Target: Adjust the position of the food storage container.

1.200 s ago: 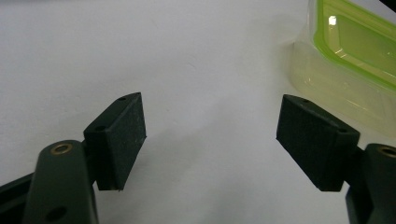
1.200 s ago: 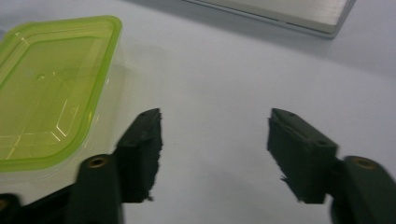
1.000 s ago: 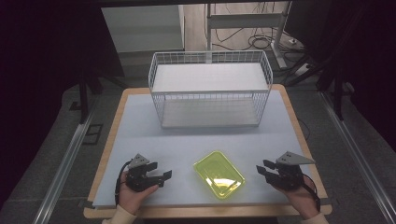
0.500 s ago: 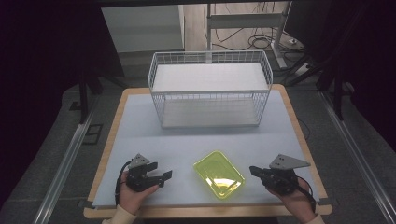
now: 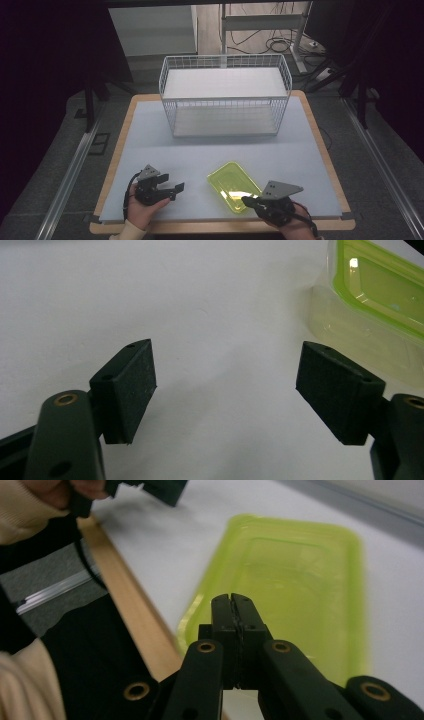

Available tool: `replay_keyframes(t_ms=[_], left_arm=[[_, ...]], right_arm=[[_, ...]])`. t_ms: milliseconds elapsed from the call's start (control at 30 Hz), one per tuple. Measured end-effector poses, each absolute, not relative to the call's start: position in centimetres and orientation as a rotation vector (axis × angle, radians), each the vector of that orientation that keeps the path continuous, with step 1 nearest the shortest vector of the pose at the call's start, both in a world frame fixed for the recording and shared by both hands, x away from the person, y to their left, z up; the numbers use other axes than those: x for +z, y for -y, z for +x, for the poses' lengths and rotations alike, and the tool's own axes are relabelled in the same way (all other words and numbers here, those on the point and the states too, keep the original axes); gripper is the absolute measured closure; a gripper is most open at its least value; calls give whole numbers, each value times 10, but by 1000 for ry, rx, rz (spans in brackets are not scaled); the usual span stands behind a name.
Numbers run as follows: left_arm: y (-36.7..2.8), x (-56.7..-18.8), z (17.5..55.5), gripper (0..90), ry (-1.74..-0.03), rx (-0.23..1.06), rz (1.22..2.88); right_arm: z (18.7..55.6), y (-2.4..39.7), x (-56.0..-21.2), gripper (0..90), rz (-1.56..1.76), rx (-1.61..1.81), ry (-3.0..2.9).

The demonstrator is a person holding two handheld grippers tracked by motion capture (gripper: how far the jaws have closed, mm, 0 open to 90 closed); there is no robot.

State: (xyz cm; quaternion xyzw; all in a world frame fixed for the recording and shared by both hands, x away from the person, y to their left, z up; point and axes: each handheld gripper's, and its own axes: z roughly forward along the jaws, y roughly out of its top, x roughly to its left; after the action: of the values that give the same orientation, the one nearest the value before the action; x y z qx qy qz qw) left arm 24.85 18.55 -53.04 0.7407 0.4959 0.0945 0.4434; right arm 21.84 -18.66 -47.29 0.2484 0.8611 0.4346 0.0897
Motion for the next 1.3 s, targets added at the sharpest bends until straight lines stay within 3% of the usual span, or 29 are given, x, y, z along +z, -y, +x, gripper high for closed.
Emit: replay_keyframes(t_ms=[533, 1300], left_arm=[[-185, -530, 248, 233, -1223, 232, 1848], [-184, -529, 246, 233, -1218, 239, 1842]], right_arm=[[198, 143, -503, 894, 588, 1132, -2702], [202, 160, -510, 895, 651, 1044, -2703]])
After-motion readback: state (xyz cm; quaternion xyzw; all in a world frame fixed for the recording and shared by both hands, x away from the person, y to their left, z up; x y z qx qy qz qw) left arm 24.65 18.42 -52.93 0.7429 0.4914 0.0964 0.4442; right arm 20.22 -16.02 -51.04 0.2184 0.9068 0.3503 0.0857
